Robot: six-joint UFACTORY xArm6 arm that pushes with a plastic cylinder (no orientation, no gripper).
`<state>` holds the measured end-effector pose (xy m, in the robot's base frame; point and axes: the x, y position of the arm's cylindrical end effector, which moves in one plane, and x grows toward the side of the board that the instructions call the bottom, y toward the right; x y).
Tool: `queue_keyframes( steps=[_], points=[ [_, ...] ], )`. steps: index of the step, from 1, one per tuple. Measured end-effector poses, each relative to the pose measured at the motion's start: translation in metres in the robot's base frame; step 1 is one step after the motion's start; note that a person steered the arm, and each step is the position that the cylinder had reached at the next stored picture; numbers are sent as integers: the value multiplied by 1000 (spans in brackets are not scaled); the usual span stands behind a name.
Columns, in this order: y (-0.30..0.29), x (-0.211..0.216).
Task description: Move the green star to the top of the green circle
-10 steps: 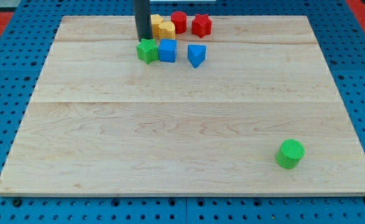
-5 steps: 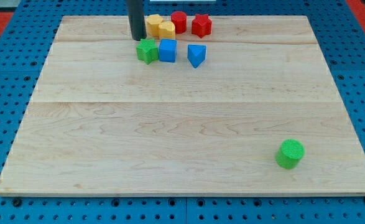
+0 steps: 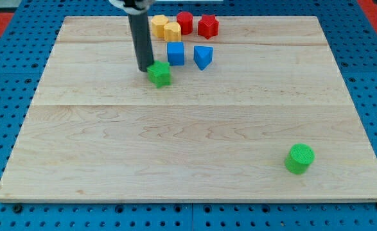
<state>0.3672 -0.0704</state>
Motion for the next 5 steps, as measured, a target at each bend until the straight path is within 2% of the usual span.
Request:
queue_keyframes(
  steps=[1, 2, 3, 5],
  points=[
    [61, 28],
    [66, 9],
    [73, 68],
    [182, 91]
  ],
)
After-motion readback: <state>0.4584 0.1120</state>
